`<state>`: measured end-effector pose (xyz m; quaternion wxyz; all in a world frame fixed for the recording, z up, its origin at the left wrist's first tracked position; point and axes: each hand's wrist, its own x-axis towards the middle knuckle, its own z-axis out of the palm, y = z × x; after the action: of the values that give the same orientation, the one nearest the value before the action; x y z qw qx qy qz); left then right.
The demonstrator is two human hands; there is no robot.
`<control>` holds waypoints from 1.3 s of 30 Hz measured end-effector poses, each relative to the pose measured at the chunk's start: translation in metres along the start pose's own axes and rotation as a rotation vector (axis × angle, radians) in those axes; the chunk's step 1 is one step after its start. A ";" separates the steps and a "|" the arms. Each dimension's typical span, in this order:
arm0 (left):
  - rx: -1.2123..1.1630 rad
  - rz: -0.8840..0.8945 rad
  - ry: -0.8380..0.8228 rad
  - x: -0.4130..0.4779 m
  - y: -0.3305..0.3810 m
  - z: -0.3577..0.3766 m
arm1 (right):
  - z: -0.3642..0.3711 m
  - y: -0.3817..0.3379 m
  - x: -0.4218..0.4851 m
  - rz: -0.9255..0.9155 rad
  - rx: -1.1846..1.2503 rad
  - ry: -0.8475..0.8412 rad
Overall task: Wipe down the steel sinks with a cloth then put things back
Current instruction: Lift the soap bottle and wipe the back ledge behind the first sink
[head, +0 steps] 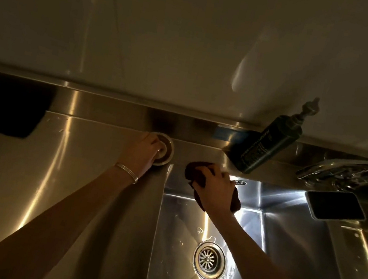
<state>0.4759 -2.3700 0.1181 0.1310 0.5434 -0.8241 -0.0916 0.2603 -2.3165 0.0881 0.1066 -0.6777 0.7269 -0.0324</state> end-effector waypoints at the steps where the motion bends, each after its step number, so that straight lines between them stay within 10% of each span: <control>1: -0.017 0.016 -0.007 0.005 0.006 0.005 | -0.002 0.009 -0.010 0.043 0.023 0.016; 25: 0.148 -0.024 -0.024 0.043 0.078 0.032 | -0.043 0.113 -0.059 0.263 0.138 0.104; 39: -0.634 -0.236 0.151 0.116 0.225 0.042 | -0.057 0.166 -0.060 0.251 0.121 0.150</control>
<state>0.2228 -2.3883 0.1578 0.3425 0.5724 -0.6741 -0.3173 0.0903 -2.2497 0.1185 0.0958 -0.5696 0.8085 -0.1128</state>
